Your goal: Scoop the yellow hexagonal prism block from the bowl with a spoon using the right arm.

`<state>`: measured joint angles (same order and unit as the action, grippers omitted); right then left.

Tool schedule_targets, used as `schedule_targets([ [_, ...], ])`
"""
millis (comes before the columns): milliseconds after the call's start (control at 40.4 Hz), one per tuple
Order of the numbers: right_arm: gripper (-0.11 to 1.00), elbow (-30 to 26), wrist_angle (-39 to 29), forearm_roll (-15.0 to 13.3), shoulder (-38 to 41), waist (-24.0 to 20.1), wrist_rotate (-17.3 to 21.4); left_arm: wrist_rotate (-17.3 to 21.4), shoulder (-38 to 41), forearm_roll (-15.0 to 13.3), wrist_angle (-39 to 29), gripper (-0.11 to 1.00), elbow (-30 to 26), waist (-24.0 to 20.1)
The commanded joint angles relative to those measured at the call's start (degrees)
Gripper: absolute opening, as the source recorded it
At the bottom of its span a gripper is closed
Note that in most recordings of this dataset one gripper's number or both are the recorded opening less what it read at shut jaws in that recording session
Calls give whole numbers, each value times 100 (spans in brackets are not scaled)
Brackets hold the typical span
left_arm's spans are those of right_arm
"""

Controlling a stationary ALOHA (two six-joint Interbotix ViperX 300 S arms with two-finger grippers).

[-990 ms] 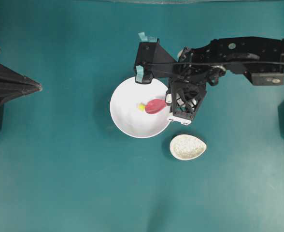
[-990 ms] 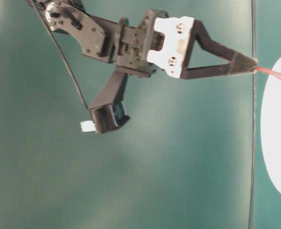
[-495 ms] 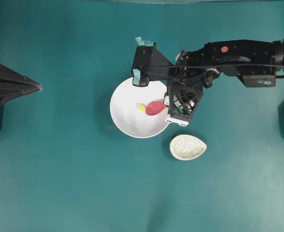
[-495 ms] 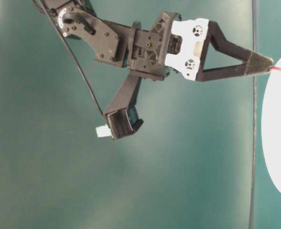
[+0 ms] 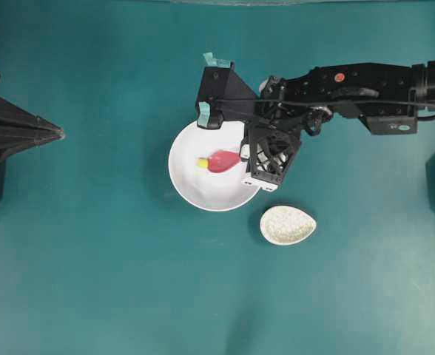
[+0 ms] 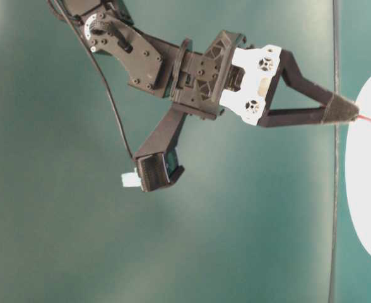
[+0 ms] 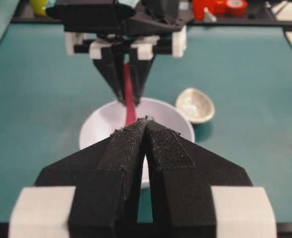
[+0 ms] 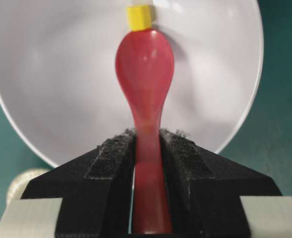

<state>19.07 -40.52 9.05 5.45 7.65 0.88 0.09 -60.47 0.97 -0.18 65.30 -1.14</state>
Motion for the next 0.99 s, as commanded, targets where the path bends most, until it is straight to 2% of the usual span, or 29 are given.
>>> schedule_targets([
  [0,23,-97,176,26,-79,0,-9,9,18,9,26,2,-114,-18],
  [297,23,-97,571,141,-79,-18,-9,9,18,9,35,2,-114,-18],
  [965,23,-70,791,149,-79,-97,26,9,18,9,26,2,-114,-18],
])
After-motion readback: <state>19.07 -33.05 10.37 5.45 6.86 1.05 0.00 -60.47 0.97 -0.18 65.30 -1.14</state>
